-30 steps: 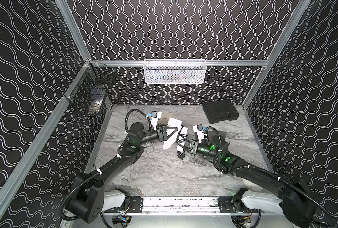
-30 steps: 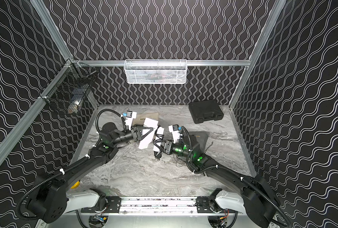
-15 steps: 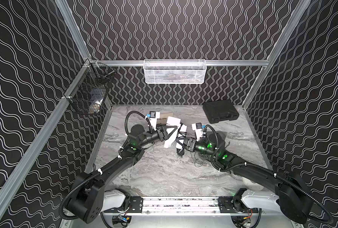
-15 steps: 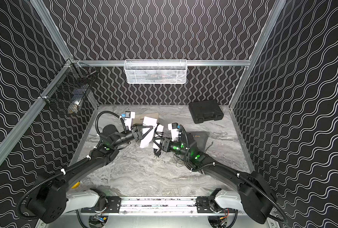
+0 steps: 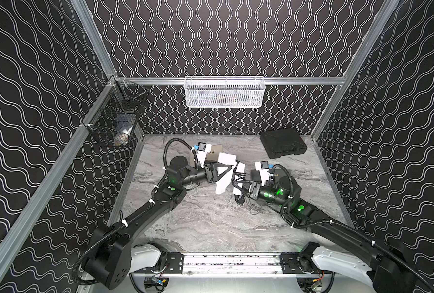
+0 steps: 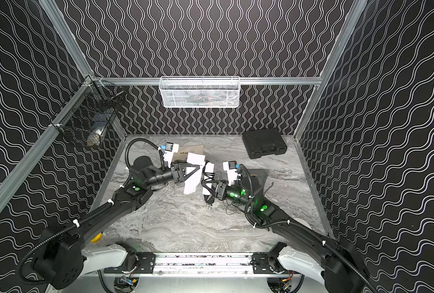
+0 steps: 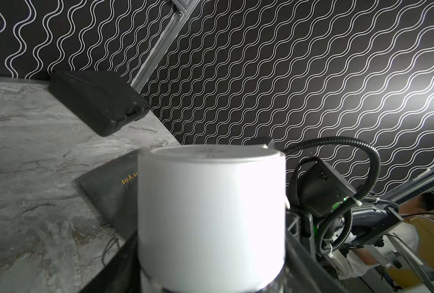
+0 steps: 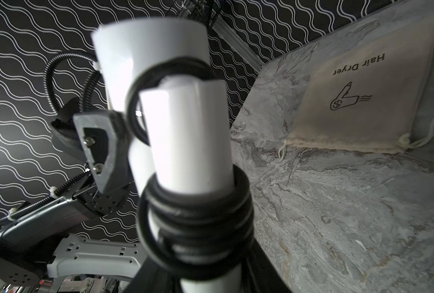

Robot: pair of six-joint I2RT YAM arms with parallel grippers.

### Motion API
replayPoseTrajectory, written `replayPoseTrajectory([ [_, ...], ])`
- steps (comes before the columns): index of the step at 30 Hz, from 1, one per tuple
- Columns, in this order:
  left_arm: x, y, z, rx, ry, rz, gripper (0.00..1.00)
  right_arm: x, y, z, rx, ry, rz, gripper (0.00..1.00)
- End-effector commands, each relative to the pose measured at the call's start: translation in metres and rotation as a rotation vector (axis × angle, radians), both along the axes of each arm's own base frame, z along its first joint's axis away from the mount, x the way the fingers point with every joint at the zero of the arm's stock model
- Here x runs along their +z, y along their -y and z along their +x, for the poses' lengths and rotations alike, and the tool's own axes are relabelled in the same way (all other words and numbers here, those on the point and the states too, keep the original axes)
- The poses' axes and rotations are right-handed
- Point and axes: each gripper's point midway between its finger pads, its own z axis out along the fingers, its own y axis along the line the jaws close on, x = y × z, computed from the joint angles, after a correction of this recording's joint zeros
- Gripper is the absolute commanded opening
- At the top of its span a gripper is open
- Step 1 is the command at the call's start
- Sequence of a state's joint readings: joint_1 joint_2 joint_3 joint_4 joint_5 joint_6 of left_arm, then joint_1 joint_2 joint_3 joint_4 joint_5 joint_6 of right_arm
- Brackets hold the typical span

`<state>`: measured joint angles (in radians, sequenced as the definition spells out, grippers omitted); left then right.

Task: Pack away hair dryers
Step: Fold the hair dryer, then adjust the hair dryer.

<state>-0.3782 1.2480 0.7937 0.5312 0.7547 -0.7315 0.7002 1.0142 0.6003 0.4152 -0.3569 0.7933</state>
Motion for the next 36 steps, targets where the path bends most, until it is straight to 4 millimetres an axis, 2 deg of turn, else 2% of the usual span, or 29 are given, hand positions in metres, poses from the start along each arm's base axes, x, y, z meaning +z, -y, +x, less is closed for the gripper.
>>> replayPoseTrajectory([
  [1, 0.002, 0.001, 0.001, -0.02, -0.031, -0.009, 0.0, 0.023, 0.014, -0.001, -0.031, 0.065, 0.047, 0.54],
  [5, 0.01, 0.0, 0.007, 0.005, -0.045, -0.049, 0.0, 0.029, 0.016, -0.007, 0.007, 0.08, 0.03, 0.61],
  [11, 0.023, -0.001, 0.014, 0.026, -0.077, -0.112, 0.0, 0.017, 0.008, -0.007, 0.054, 0.059, -0.02, 0.69],
  [15, 0.027, -0.001, 0.012, 0.02, -0.08, -0.128, 0.0, 0.013, 0.008, -0.003, 0.043, 0.063, -0.012, 0.7],
  [18, 0.022, -0.001, 0.009, 0.011, -0.098, -0.143, 0.0, 0.015, 0.006, -0.001, 0.042, 0.075, -0.003, 0.7],
  [22, 0.016, -0.002, 0.007, 0.004, -0.119, -0.168, 0.0, 0.019, 0.0, 0.003, 0.058, 0.084, 0.005, 0.68],
  [36, 0.022, -0.001, 0.003, -0.018, -0.11, -0.201, 0.0, 0.023, -0.014, 0.01, 0.103, 0.09, 0.031, 0.54],
])
